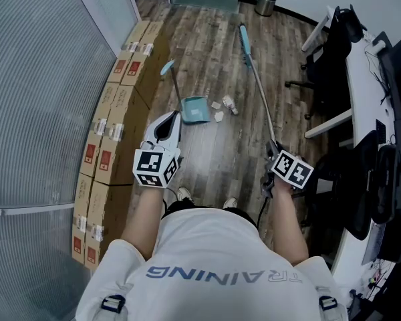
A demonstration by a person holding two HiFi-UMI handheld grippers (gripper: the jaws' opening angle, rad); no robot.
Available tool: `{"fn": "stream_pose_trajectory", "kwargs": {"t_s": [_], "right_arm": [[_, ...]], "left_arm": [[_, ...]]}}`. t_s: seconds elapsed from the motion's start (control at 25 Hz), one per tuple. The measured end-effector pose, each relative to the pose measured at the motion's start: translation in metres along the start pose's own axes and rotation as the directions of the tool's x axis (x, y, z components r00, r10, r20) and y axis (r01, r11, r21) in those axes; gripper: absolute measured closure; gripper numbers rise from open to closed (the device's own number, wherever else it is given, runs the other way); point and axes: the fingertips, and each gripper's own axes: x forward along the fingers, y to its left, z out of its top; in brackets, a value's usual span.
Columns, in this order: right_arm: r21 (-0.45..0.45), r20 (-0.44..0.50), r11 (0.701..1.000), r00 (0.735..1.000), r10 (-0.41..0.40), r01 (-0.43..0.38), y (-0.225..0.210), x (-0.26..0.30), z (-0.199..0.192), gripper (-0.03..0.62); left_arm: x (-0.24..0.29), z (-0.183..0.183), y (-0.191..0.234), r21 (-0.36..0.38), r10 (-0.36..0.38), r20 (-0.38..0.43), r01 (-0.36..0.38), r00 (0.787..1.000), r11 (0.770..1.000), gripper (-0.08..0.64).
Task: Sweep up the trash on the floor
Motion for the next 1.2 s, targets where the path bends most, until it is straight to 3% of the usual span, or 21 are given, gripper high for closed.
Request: {"fn": "stream_pose_trajectory", "kwargs": {"t_s": [0.64,0.88,1.2], "right_arm": [[0.022,0.022,0.999,0.999,-0.028,0.027,0.063,0.027,-0.019,0.485],[0.015,-0.002,0.999,1.0,-0.028,0.029,0.068,0.051,-0.009,0.485],[0.009,-0.071,1.0,0.997,0.022,-0.021,0.078,0.134,0.023,0.485]], "left_arm": [[-0.015,-0.013,0.093,-0.045,-0.012,-0.002,0.012,1.0,0.999,0.558],[0.001,-0.015,0.106,-0.047,-0.012,-0.017,0.011,1.0,0.999,0.558],[0.045,-0.019,0.151,-0.051,0.073,-0.063,-0.076,0.995,0.996,0.558]]}}
